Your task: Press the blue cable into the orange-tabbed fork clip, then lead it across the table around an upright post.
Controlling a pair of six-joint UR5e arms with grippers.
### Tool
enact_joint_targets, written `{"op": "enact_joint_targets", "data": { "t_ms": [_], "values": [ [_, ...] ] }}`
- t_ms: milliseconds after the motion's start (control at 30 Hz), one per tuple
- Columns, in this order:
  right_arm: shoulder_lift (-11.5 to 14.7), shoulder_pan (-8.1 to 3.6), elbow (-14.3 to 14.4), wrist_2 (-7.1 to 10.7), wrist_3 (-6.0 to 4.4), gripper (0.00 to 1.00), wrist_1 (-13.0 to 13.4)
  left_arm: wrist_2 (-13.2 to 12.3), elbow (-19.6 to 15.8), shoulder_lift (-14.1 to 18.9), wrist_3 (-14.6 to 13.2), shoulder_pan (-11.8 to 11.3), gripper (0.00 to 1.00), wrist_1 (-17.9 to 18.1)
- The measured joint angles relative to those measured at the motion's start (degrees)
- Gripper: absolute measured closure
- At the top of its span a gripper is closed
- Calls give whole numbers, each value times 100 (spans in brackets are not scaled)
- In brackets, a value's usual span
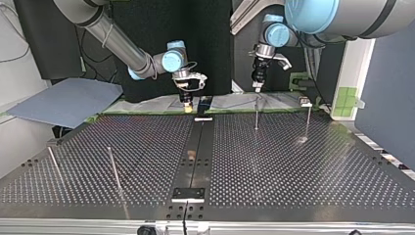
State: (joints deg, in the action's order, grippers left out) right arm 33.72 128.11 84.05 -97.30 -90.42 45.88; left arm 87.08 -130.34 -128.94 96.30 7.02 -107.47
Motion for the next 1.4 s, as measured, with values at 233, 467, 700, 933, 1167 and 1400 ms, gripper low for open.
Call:
{"op": "enact_joint_targets", "data": {
  "t_ms": [233, 467, 700, 933, 1167, 1400],
  "values": [
    [0, -16, 2, 7, 10, 100, -5, 88, 2, -2, -6, 28, 0, 58],
    [0, -20, 1, 11, 15, 100, -1, 169, 3, -3, -9, 30, 0, 65],
    [0, -20, 0, 17, 22, 100, -22, 434, 3, -3, -17, 43, 0, -88],
    [0, -19, -1, 18, 28, 100, -35, 736, 2, -3, -88, 64, 0, -281],
    [0, -18, 1, 18, 32, 100, -52, 951, 2, -3, -119, 69, 0, -327],
    [0, -18, -3, 17, 32, 100, -60, 974, 2, -3, -141, 68, 0, -344]
  ]
}}
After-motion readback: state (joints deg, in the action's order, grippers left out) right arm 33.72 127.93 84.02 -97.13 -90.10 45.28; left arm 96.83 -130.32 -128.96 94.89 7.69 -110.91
